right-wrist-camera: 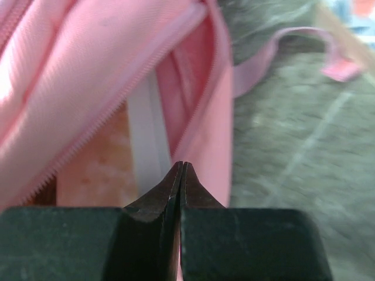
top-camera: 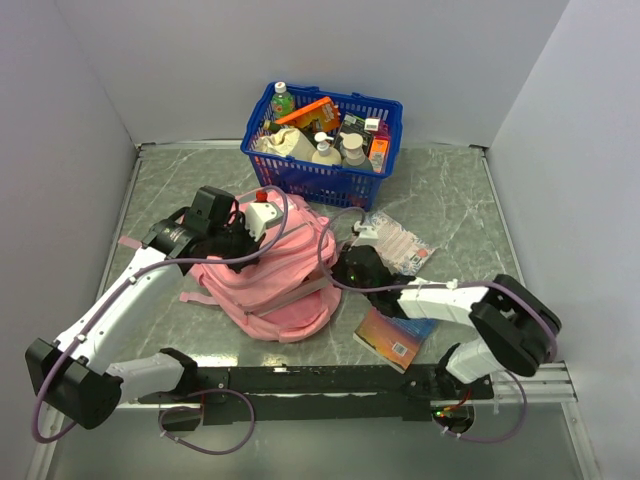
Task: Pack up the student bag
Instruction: Move the book to the center of the board, then adjust the book at the center of the board.
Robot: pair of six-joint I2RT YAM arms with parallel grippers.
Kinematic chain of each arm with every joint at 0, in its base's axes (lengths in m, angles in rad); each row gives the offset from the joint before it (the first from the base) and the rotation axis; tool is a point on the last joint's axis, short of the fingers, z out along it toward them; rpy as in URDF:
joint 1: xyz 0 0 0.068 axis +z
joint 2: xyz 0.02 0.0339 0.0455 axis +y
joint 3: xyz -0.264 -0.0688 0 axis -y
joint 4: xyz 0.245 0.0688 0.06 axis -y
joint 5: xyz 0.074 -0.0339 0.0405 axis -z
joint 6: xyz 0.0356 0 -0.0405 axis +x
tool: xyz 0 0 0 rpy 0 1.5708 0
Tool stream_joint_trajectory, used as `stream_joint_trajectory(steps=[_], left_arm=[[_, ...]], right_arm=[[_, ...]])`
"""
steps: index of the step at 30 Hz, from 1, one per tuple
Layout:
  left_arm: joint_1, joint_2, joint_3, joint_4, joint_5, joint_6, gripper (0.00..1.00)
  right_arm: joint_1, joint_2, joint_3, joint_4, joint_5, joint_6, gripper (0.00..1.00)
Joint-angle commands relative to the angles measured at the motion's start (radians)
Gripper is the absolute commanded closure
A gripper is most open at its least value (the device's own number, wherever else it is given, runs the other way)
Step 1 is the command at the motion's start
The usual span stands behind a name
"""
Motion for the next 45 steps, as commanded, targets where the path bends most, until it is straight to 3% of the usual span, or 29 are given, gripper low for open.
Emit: stream_joint_trajectory(steps=[1, 9, 13, 14, 15, 17, 18, 23, 28, 33, 36, 40, 45], left_arm=[[0.018, -0.027, 0.031, 0.146, -0.060, -0.003, 0.99], [0.018, -0.013, 0.025, 0.159, -0.046, -0.008, 0.99], [0.020, -0.016, 0.009, 0.164, -0.046, -0.008, 0.99], [0.018, -0.022, 0.003, 0.167, -0.054, -0.003, 0.99], [0.018, -0.025, -0.004, 0.175, -0.061, -0.002, 0.99], [0.018, -0.035, -0.026, 0.179, -0.068, 0.006, 0.99], [0.020, -0.036, -0.041, 0.182, -0.071, 0.008, 0.99], [0.023, -0.036, -0.058, 0.189, -0.058, 0.005, 0.99], [0.025, -0.036, -0.055, 0.187, -0.054, 0.011, 0.99], [0.028, -0.053, -0.064, 0.186, -0.055, 0.014, 0.99], [0.032, -0.065, -0.073, 0.184, -0.065, 0.023, 0.99], [0.037, -0.081, -0.089, 0.187, -0.071, 0.034, 0.99], [0.047, -0.085, -0.097, 0.192, -0.060, 0.041, 0.99]], right_arm=[[0.040, 0.079, 0.074, 0.130, -0.072, 0.001, 1.00], [0.109, 0.200, 0.155, 0.249, -0.234, 0.015, 1.00], [0.096, 0.177, 0.207, 0.112, -0.166, -0.008, 0.99], [0.080, 0.162, 0.206, 0.075, -0.141, -0.002, 0.76], [0.045, 0.115, 0.188, 0.003, -0.115, 0.015, 0.64], [0.004, 0.055, 0.157, -0.046, -0.104, 0.033, 0.26], [-0.041, -0.005, 0.127, -0.081, -0.106, 0.065, 0.00], [-0.161, -0.113, 0.086, -0.223, -0.120, 0.254, 0.00], [-0.181, -0.044, 0.278, -0.596, -0.035, 0.421, 0.00], [-0.233, -0.001, 0.268, -0.663, -0.046, 0.652, 0.00], [-0.269, -0.021, 0.228, -0.729, -0.017, 0.813, 0.08], [-0.311, -0.051, 0.263, -0.833, 0.090, 0.875, 0.12], [-0.383, 0.031, 0.416, -0.985, 0.126, 0.866, 0.13]])
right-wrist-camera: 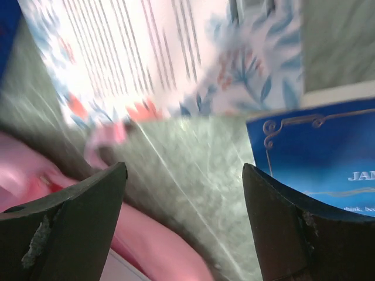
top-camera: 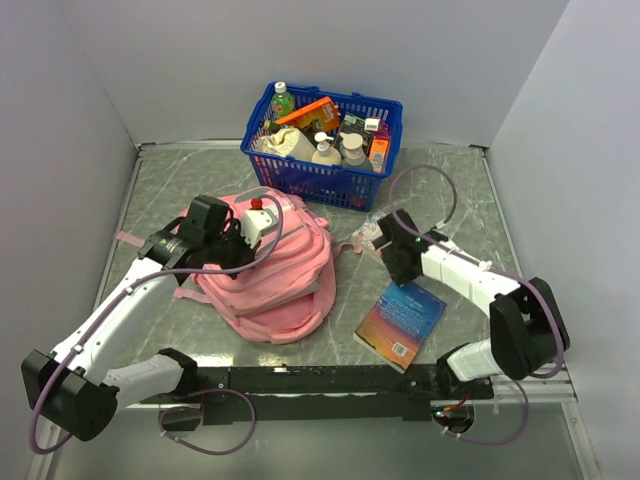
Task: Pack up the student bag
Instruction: Adjust the book at the center of the board.
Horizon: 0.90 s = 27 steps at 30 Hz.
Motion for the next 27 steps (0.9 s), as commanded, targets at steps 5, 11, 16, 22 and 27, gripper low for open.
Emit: stream_joint_trajectory(steps=[5, 11, 16, 22, 27], left_arm=[[0.036, -0.018, 0.000, 0.133, -0.044, 0.030, 0.99], [0.044, -0.014, 0.006, 0.121, -0.044, 0.050, 0.99], [0.047, -0.009, 0.012, 0.121, -0.035, 0.046, 0.99], [0.048, -0.015, 0.006, 0.115, -0.044, 0.056, 0.99], [0.051, -0.010, 0.003, 0.113, -0.044, 0.063, 0.99]], right_arm=[[-0.055, 0.142, 0.149, -0.121, -0.018, 0.139, 0.14], [-0.032, 0.189, 0.115, -0.080, -0.083, 0.172, 0.16], [-0.032, 0.212, 0.165, -0.115, -0.028, 0.196, 0.17], [-0.039, 0.242, 0.253, -0.202, 0.093, 0.213, 0.18], [-0.043, 0.244, 0.213, -0.149, 0.086, 0.239, 0.19]])
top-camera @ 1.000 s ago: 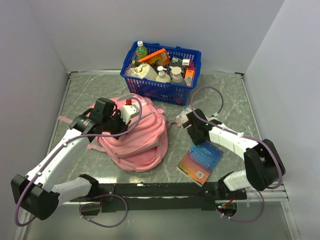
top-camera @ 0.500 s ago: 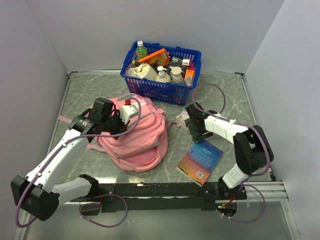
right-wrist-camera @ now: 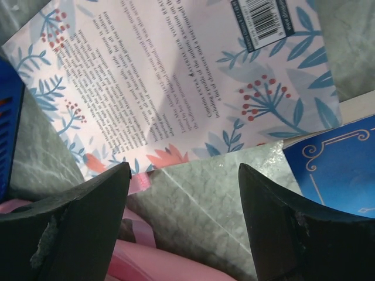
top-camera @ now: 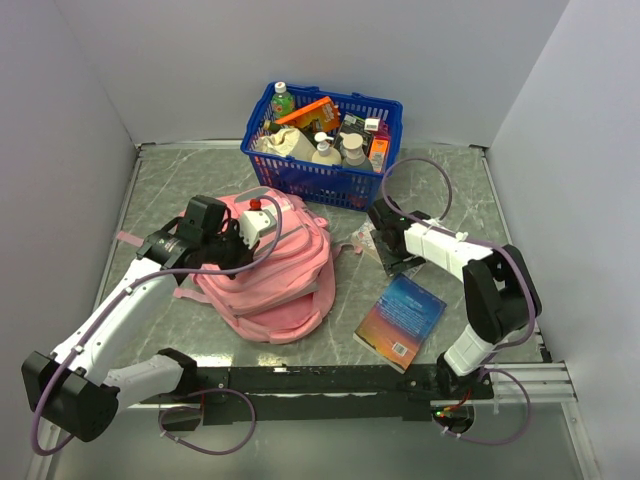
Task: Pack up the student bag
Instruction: Adjust the book at the center of the board.
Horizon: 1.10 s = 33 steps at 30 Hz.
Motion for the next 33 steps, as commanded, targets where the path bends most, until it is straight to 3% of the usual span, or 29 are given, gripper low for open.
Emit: stream_joint_trajectory(steps=[1, 11, 17, 22, 25, 27, 33], left_arm=[[0.029, -0.002, 0.011, 0.115, -0.069, 0.032, 0.99], [0.038, 0.012, 0.006, 0.120, -0.071, 0.046, 0.99], [0.043, 0.021, 0.003, 0.118, -0.063, 0.051, 0.99], [0.049, 0.020, 0.000, 0.111, -0.060, 0.063, 0.99], [0.053, 0.023, -0.003, 0.105, -0.054, 0.068, 0.99], [0.057, 0.023, -0.006, 0.105, -0.048, 0.068, 0.99], [0.061, 0.023, -0.013, 0.112, -0.040, 0.065, 0.99]], right_arm=[[-0.012, 0.025, 0.004, -0.030, 0.043, 0.058, 0.19], [-0.054, 0.065, 0.073, -0.149, 0.075, 0.070, 0.28], [-0.088, 0.080, 0.122, -0.196, 0.110, 0.015, 0.50], [-0.102, 0.135, 0.160, -0.226, 0.087, -0.042, 0.57], [-0.102, 0.145, 0.160, -0.217, 0.089, -0.059, 0.71], [-0.102, 0.131, 0.134, -0.197, 0.098, -0.063, 0.86], [-0.104, 0.054, 0.116, -0.200, 0.188, -0.086, 1.00]])
